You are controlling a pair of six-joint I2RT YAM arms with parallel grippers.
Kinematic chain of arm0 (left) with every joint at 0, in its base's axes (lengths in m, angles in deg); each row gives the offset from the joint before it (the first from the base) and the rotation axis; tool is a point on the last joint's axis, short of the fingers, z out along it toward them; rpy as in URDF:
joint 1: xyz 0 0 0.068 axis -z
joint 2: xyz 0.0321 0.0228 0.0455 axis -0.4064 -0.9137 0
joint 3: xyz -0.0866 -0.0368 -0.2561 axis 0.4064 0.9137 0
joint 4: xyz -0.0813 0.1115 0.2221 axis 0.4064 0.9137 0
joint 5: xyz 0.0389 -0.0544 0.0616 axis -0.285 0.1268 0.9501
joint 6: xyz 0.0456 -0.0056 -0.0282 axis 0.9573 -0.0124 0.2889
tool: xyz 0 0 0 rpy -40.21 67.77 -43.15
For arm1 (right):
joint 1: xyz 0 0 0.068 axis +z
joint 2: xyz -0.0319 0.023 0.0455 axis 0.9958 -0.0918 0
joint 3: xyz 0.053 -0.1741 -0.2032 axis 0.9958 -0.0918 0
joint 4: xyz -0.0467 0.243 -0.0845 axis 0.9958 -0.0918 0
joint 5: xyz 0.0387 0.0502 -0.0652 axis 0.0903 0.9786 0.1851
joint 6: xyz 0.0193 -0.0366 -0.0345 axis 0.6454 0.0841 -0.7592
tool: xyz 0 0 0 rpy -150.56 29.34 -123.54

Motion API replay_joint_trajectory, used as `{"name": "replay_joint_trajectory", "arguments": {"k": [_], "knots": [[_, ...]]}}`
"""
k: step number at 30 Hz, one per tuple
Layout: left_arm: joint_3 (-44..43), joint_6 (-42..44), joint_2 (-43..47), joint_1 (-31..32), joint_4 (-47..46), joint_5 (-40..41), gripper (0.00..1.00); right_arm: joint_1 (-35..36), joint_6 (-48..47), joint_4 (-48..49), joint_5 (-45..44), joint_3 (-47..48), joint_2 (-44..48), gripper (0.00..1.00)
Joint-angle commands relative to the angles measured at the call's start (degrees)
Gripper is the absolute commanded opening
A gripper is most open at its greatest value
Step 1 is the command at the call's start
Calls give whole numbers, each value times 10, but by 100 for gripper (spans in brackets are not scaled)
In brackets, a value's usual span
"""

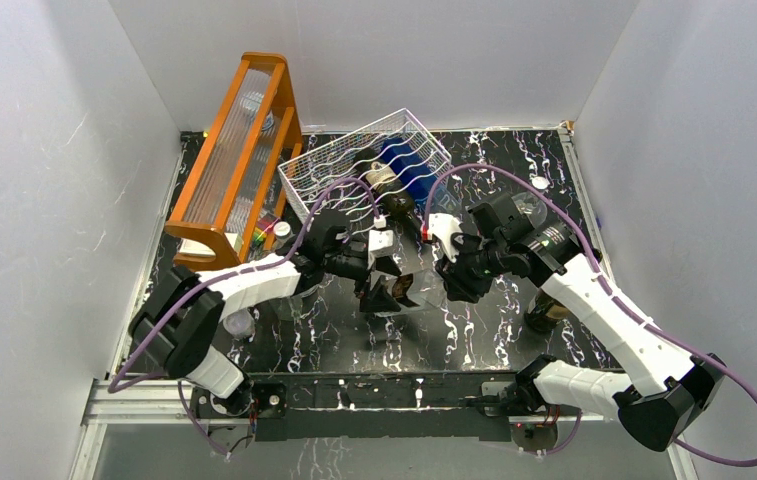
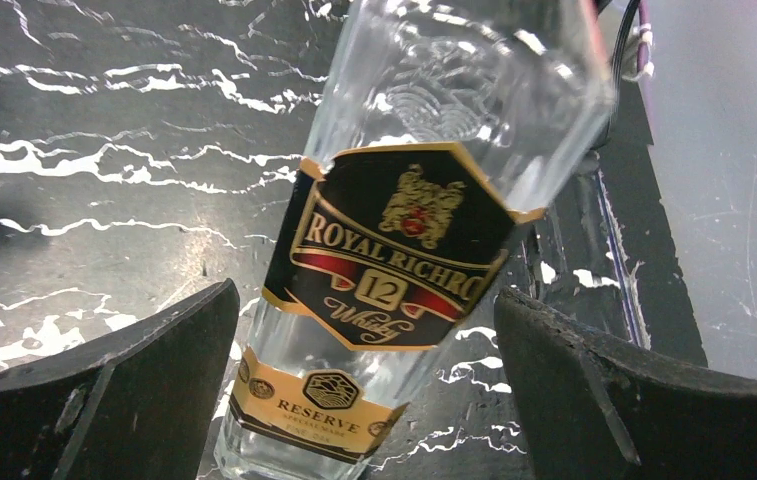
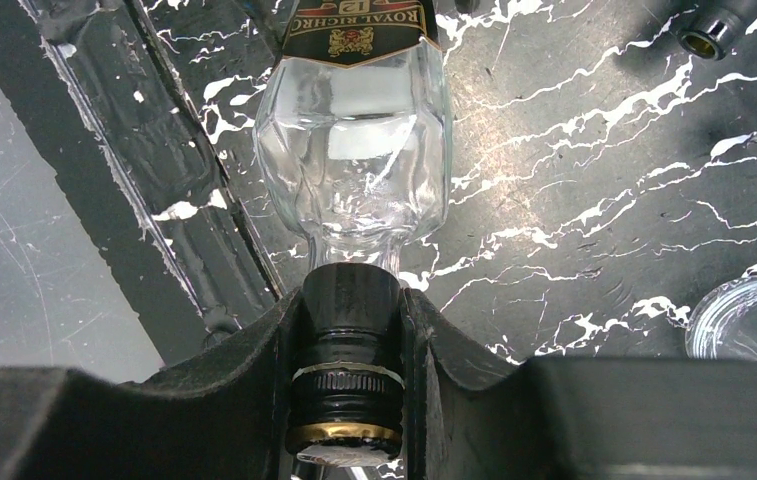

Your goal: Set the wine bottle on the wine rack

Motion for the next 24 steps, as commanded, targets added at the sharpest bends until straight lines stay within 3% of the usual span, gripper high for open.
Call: {"name": "replay_joint_trajectory", "arguments": {"k": [1, 6, 13, 14, 16, 20, 24], "knots": [[-50, 65, -27, 4, 44, -37, 98, 3, -10, 29, 41, 29, 28, 0], [-92, 131, -52, 6, 144, -85, 95, 3, -1, 64, 54, 19, 49, 0], [-93, 122, -34, 21, 137, -121, 93, 4, 32, 154, 66, 2, 84, 0], [-81, 71, -26, 21, 68, -127, 93, 3, 48, 172, 67, 4, 84, 0], [23, -157, 5, 21, -232, -50, 95, 3, 73, 193, 67, 0, 85, 0], [46, -171, 4, 27, -261, -22, 95, 4, 80, 218, 73, -4, 95, 0], [46, -158, 8, 28, -269, -54, 96, 3, 83, 231, 84, 6, 103, 0]]}}
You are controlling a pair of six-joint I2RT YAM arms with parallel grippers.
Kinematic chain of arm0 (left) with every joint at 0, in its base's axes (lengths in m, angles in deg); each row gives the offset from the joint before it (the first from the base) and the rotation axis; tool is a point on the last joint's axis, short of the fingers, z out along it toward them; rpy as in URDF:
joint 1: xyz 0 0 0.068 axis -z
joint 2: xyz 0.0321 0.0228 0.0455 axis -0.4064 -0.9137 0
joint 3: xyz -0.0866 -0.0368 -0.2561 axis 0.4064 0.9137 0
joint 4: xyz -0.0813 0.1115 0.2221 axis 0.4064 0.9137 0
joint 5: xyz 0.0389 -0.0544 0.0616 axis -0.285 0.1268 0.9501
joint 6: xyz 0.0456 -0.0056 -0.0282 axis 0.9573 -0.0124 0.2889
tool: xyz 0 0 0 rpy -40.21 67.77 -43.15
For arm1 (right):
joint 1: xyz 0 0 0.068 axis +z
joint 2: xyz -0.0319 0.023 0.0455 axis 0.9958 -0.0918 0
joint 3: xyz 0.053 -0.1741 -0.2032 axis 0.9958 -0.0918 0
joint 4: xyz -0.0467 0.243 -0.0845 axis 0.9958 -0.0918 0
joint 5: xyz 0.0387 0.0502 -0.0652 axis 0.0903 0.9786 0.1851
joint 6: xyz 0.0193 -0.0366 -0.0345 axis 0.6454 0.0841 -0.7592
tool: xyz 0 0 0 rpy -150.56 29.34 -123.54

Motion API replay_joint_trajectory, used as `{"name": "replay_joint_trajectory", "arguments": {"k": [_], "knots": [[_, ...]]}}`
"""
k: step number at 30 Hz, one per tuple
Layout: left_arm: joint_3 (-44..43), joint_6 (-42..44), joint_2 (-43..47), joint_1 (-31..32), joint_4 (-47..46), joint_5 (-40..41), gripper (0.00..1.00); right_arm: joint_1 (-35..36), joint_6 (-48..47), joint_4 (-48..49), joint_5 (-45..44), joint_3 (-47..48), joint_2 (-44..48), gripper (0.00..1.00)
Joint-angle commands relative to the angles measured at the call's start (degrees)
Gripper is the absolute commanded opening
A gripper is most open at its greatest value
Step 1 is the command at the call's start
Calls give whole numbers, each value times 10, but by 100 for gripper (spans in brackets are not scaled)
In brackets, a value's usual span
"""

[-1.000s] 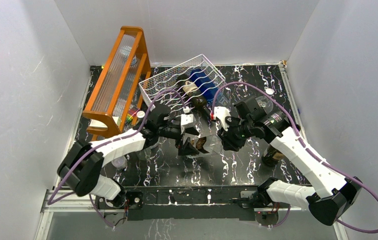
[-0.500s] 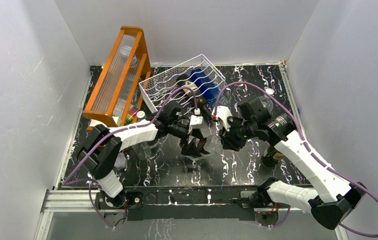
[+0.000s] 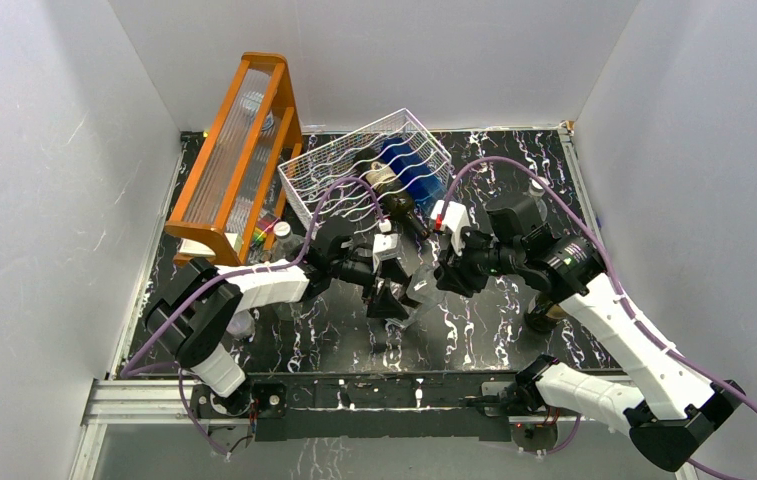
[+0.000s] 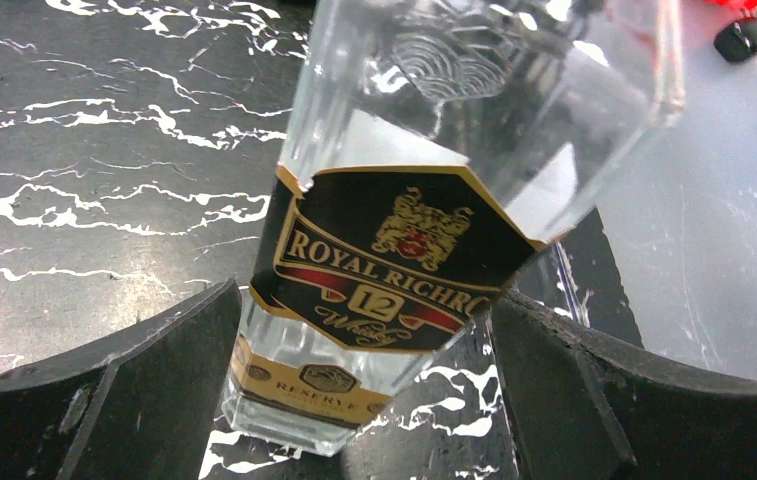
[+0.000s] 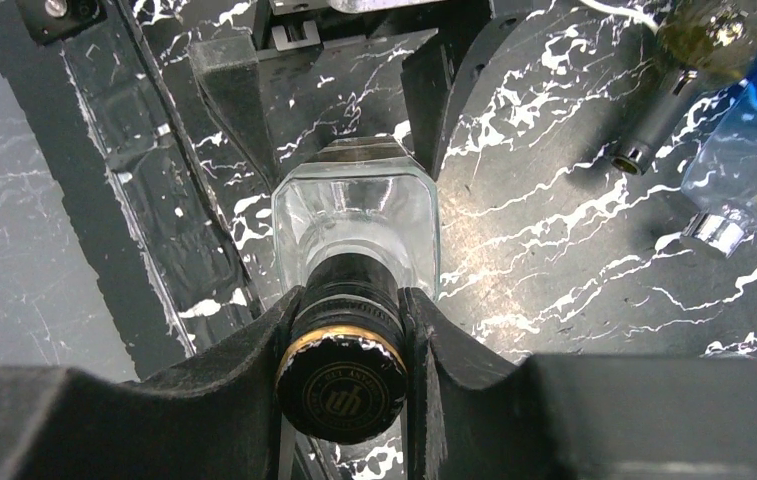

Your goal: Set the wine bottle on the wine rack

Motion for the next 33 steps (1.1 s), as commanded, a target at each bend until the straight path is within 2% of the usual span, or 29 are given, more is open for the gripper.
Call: {"name": "replay_joint_trajectory", "arguments": {"k": [1, 9, 11, 13, 15, 17, 21, 24, 26, 33], "knots": [[-3, -26, 28, 5, -95, -26, 95, 3, 17, 117, 48, 29, 36, 0], [-10, -8, 46, 3, -74, -121, 90, 3, 18, 112, 73, 65, 51, 0], [-25, 5, 54, 2, -35, -166, 90, 3, 23, 123, 79, 73, 59, 0], [-51, 60, 60, 2, 59, -194, 88, 3, 34, 146, 89, 78, 72, 0], [-67, 108, 65, 2, 132, -193, 86, 3, 43, 167, 95, 79, 82, 0], [-66, 120, 77, 2, 140, -178, 83, 3, 50, 184, 95, 78, 89, 0], [-50, 83, 92, 2, 75, -151, 81, 3, 62, 199, 94, 78, 92, 0], [-27, 13, 97, 2, -30, -110, 91, 4, 70, 212, 93, 81, 93, 0], [-18, -16, 94, 3, -75, -98, 93, 3, 75, 219, 91, 81, 93, 0], [-9, -62, 68, 22, -128, -2, 93, 3, 99, 232, 63, 76, 81, 0]]}}
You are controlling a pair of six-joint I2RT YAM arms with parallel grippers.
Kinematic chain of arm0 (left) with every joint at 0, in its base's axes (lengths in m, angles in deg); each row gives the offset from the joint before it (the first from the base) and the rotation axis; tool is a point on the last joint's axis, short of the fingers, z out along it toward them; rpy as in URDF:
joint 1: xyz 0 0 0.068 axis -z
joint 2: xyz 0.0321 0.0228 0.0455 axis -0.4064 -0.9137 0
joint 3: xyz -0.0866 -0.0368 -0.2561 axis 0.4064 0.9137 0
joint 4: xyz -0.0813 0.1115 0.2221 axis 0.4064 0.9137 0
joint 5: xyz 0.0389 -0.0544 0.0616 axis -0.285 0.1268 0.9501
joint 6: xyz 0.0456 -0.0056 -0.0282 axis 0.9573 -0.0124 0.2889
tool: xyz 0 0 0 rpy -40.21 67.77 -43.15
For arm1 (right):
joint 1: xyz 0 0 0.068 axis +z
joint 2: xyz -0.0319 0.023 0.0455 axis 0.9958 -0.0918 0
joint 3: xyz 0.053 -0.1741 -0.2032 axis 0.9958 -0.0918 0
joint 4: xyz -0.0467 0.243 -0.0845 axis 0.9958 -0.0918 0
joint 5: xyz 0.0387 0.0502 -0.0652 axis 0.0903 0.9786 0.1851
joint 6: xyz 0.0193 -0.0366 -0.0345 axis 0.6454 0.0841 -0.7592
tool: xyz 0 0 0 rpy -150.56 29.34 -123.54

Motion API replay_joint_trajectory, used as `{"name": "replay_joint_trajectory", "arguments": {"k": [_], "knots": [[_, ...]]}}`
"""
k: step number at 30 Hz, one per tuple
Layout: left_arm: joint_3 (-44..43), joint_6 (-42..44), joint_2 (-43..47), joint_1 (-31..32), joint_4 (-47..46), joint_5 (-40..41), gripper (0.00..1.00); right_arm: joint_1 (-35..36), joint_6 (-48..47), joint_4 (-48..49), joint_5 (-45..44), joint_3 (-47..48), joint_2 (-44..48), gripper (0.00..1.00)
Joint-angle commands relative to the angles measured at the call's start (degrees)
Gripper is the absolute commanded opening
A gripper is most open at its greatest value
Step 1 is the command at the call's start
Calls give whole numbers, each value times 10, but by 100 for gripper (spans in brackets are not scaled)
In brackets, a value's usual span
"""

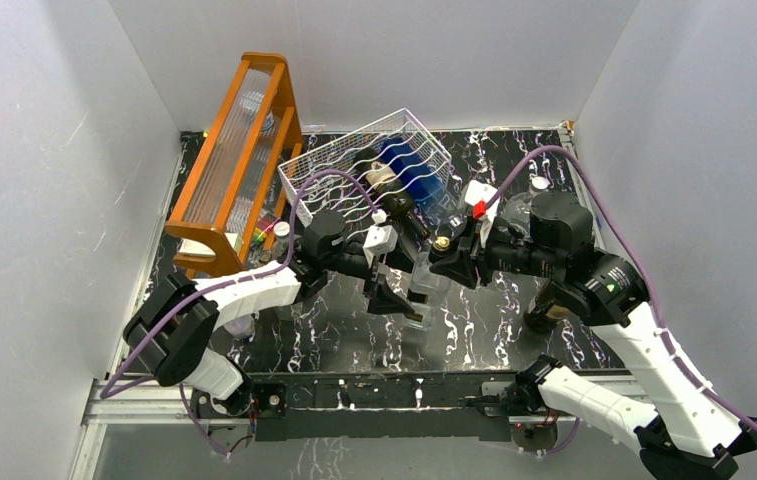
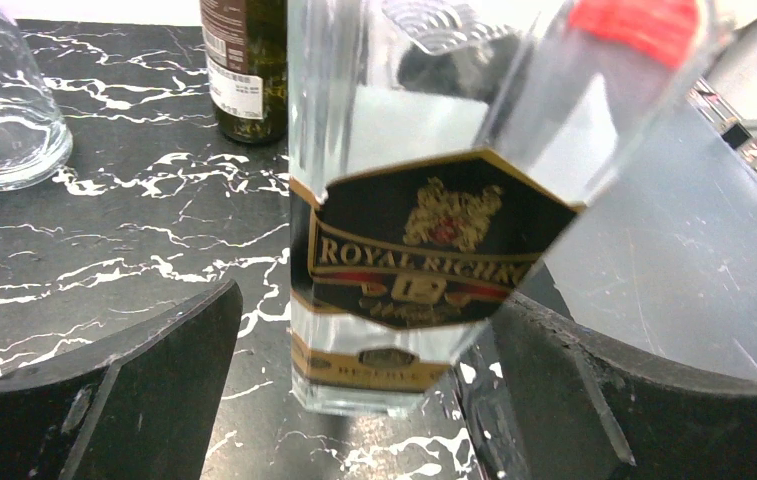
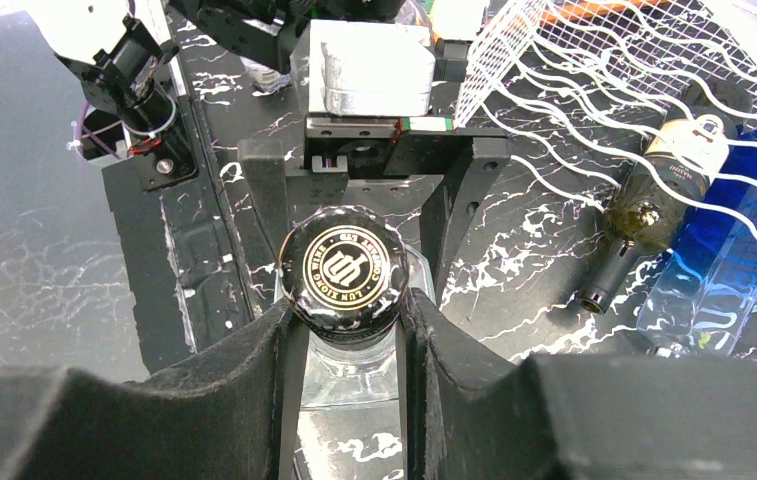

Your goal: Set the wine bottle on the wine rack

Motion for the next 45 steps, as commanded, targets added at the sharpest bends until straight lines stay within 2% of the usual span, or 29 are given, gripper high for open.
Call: {"name": "replay_joint_trajectory", "arguments": {"k": [1, 9, 15, 17, 19, 21, 23, 24, 25, 30, 33, 36, 37, 39, 45], "knots": [[15, -40, -2, 12, -93, 73, 93, 1, 27, 125, -5, 37, 4, 0], [25, -69, -19, 23, -142, 57, 94, 1, 40, 164, 1, 16, 6, 0], [21, -100, -31, 27, -198, 21, 87, 0, 44, 178, 12, 18, 10, 0], [21, -102, -29, 27, -208, 13, 81, 1, 44, 180, 15, 18, 12, 0], [24, -100, -22, 27, -213, 10, 68, 1, 45, 182, 17, 19, 16, 0], [29, -93, -11, 27, -214, 17, 51, 0, 44, 182, 18, 18, 22, 0], [32, -85, -1, 27, -215, 27, 27, 1, 44, 185, 18, 14, 32, 0], [33, -82, 4, 26, -214, 34, 7, 0, 44, 185, 17, 11, 37, 0], [35, -78, 11, 25, -214, 52, 0, 1, 43, 185, 17, 8, 42, 0], [36, -24, 47, 20, -203, 108, 0, 1, 50, 148, -8, 13, 53, 0], [27, 51, 65, 18, -168, 154, 0, 0, 55, 116, -21, 26, 54, 24], [0, 158, 87, 18, -93, 203, 0, 1, 53, 91, -14, 38, 52, 56], [-8, 194, 91, 18, -75, 224, 0, 0, 52, 84, -11, 42, 50, 62], [-21, 262, 96, 18, -49, 262, 0, 0, 42, 63, 2, 53, 38, 67], [-56, 449, 108, 18, 2, 359, 0, 1, 39, 19, 3, 76, 3, 73]]}}
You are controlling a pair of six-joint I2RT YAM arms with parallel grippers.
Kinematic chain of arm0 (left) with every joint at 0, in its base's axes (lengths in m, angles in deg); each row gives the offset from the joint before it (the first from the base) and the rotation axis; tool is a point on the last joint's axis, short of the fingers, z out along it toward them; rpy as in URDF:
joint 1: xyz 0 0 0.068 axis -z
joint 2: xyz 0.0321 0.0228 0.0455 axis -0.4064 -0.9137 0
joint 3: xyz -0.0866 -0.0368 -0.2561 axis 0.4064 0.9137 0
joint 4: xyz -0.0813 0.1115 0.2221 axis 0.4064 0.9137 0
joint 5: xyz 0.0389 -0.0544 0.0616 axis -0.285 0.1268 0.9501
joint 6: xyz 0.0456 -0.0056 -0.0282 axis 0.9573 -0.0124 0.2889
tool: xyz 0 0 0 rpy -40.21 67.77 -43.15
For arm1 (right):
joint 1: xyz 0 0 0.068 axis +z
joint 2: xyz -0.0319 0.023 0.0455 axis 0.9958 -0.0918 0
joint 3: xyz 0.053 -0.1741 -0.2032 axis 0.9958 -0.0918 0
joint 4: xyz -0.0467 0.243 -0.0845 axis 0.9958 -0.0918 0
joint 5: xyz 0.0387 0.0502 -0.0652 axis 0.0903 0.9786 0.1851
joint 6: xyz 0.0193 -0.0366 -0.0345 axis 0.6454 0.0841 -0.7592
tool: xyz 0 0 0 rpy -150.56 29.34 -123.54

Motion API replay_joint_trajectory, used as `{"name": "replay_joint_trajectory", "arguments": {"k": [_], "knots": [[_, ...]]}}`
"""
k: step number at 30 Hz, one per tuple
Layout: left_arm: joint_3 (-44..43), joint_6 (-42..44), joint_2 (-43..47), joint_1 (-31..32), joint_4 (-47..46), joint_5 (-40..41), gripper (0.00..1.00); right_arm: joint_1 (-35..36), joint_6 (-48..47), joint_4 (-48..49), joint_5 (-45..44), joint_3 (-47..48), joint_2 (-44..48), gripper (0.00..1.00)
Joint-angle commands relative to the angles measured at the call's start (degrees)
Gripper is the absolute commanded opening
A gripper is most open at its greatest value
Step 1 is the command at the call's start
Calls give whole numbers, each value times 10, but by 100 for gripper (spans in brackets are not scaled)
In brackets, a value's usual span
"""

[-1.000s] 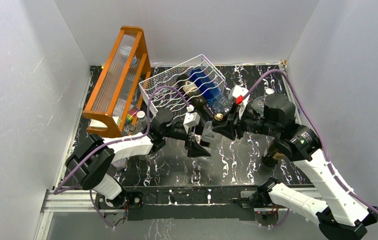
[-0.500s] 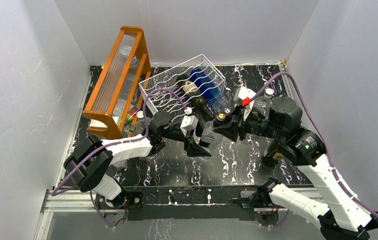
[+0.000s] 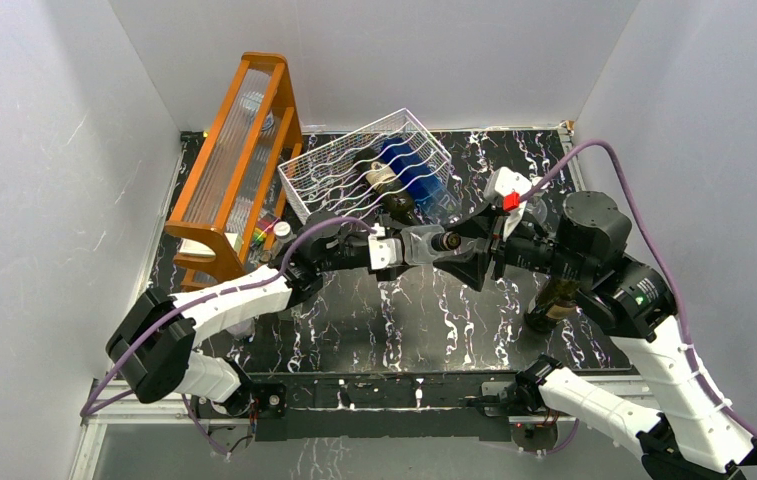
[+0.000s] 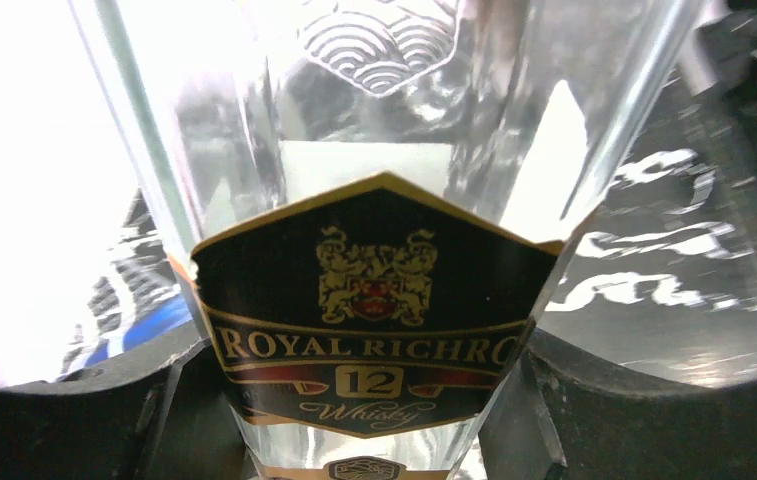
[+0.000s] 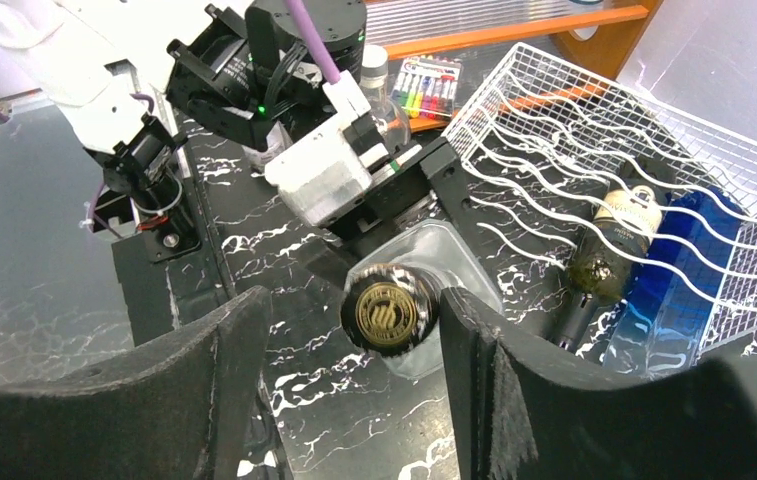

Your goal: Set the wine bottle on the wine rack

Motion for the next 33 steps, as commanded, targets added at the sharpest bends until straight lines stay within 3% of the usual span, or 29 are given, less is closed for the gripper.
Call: {"name": "replay_joint_trajectory", "arguments": {"k": [1, 6, 15, 23, 28, 33], "knots": [[-59, 209, 51, -6, -8, 107, 0, 1, 0, -9, 9, 28, -13, 73], [-64, 328, 68, -6, 14, 140, 0, 1, 38, 10, -27, 30, -15, 79], [-61, 449, 76, -6, -43, 181, 0, 1, 124, 7, -90, 67, -52, 80], [-61, 567, 94, -6, -14, 207, 0, 1, 174, -143, -207, 159, -145, 81], [-61, 600, 96, -6, -2, 207, 0, 1, 181, -221, -214, 149, -147, 81], [-68, 628, 89, -6, 12, 203, 0, 1, 173, -239, -196, 117, -141, 82]]}}
